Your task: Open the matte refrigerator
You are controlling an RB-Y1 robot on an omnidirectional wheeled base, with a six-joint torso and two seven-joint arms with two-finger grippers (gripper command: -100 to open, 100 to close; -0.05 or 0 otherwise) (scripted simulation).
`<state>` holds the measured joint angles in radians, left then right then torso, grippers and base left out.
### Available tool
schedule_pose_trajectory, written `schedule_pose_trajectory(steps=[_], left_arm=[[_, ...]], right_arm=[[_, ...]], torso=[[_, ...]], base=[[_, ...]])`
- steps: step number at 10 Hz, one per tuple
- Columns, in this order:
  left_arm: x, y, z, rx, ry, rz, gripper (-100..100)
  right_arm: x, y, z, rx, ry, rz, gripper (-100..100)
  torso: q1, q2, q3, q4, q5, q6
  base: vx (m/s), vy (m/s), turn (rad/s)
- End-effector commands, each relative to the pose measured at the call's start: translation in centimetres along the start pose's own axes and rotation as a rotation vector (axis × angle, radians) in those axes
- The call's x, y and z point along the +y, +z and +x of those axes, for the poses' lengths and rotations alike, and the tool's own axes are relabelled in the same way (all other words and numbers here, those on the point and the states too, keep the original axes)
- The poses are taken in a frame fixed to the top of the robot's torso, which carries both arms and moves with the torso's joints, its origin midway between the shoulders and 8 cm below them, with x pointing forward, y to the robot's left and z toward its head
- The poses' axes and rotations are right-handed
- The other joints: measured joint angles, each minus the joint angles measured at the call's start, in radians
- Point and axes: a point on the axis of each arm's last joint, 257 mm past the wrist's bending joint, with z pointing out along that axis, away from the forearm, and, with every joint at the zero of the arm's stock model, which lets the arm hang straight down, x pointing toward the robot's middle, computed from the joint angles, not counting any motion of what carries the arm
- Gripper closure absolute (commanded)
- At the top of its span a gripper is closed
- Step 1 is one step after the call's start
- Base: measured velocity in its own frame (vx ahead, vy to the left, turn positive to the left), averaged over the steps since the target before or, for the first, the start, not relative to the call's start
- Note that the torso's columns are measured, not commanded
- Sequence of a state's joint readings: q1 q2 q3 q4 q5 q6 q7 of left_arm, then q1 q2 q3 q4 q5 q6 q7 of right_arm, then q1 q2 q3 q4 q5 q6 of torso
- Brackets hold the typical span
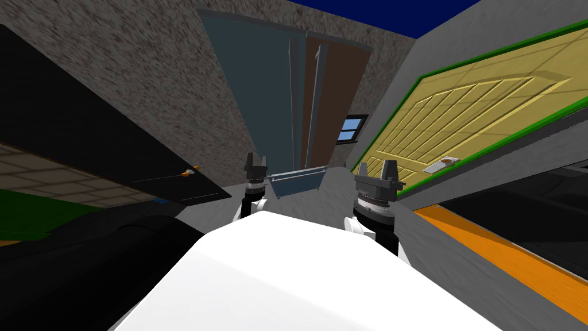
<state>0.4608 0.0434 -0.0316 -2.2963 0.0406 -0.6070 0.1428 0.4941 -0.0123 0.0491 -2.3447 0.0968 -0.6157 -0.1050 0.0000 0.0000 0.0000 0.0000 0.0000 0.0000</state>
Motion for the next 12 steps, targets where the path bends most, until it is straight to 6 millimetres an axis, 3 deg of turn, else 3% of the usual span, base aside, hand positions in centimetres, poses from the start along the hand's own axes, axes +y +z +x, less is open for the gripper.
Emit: schedule_pose_trajectory(steps=[1, 9, 10, 12], left_arm=[[0.0, 0.0, 0.0, 0.000, 0.000, 0.000, 0], [0.0, 0.0, 0.0, 0.000, 0.000, 0.000, 0], [0.7, -0.2, 0.2, 0.024, -0.002, -0.013, -100], [2.3, -0.6, 0.2, 0.045, -0.012, -0.036, -100]], right_arm=[[0.0, 0.0, 0.0, 0.000, 0.000, 0.000, 0], [0.0, 0.0, 0.0, 0.000, 0.000, 0.000, 0], [0.0, 0.0, 0.0, 0.000, 0.000, 0.000, 0], [0.0, 0.0, 0.0, 0.000, 0.000, 0.000, 0]], torso=[[0.000, 0.040, -0.082, 0.041, 0.000, 0.000], [0.000, 0.618, -1.234, 0.617, 0.000, 0.000], [0.000, 0.691, -1.382, 0.691, 0.000, 0.000], [0.000, 0.732, -1.472, 0.733, 0.000, 0.000]], base=[[0.000, 0.000, 0.000], [0.000, 0.000, 0.000], [0.019, 0.000, -0.032], [0.049, 0.006, -0.056]])
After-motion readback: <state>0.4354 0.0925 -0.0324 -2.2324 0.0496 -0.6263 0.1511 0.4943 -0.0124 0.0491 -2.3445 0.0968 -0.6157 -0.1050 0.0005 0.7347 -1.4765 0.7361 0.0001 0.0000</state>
